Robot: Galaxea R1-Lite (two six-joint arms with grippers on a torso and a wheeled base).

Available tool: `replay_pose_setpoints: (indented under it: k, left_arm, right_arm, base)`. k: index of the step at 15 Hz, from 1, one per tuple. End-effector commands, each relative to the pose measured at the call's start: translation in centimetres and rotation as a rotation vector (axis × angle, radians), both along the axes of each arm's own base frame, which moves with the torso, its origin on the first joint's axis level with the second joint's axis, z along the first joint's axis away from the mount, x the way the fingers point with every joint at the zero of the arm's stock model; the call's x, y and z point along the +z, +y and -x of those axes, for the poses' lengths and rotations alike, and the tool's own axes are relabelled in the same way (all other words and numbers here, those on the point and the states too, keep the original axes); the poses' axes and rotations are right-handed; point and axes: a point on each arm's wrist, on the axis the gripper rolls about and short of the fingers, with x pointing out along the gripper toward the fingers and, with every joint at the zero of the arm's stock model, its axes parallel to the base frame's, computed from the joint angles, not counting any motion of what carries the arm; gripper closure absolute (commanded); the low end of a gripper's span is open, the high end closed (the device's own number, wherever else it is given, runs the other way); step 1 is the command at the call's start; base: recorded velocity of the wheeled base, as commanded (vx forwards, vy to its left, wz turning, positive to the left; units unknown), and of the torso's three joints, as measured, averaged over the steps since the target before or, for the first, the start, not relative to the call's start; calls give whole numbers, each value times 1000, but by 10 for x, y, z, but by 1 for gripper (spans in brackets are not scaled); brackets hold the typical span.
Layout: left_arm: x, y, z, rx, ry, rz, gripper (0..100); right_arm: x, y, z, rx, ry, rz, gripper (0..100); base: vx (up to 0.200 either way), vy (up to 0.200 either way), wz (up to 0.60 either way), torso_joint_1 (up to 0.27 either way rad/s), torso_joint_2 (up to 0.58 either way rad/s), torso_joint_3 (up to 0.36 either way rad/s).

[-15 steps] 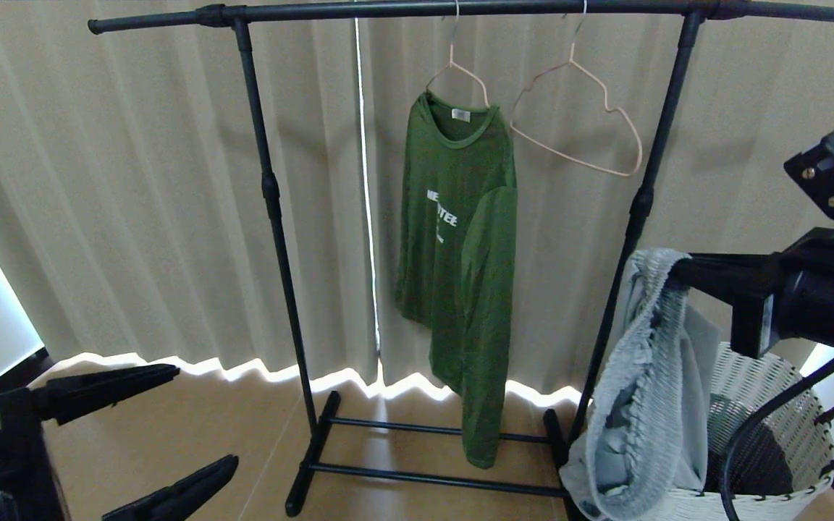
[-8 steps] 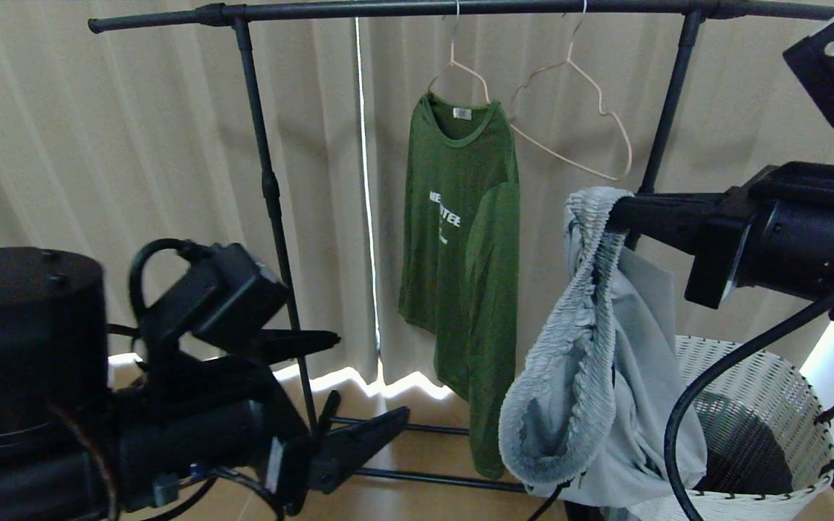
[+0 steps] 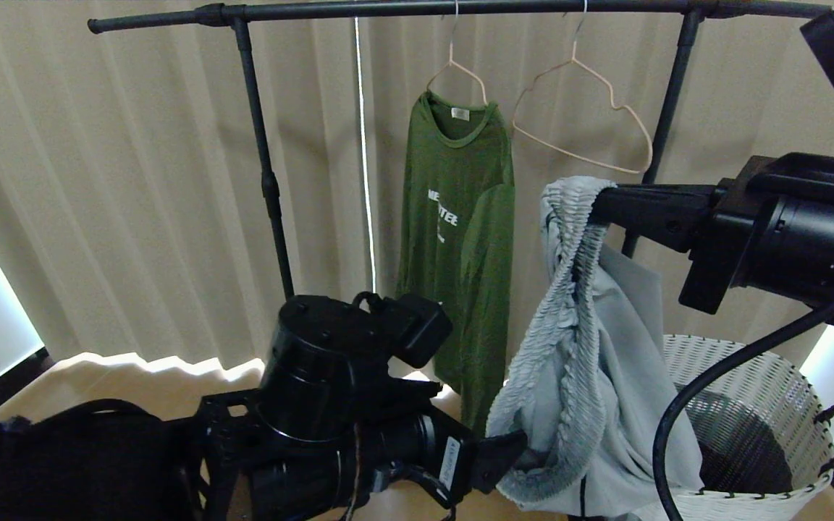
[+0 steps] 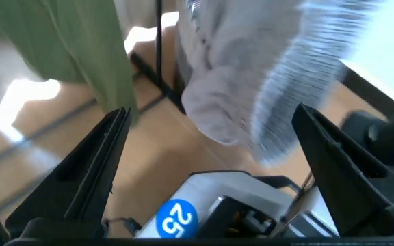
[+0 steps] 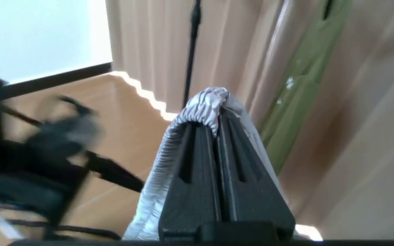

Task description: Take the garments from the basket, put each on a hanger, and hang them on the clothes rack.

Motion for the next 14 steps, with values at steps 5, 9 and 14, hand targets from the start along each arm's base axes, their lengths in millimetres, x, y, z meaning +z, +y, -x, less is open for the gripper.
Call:
replay_pose_setpoints:
  k: [5,9,14]
  left_arm:
    - [-38,-13,-12,76,44,-113,0]
    - [-46,-5,-5,115,28,-155,100]
    - [-14,57,13,247,-315,-166,100]
  right_arm:
    - [4,-3,6,5,-15,-13,100]
    - [7,-12,11,-13,-31,-25,100]
    - [-8,-26,-1,-99,-15,-45,100]
  base:
    - [0,0,0,0,0,0]
    - [0,0,0,0,0,0]
    - [0,0,0,0,0,0]
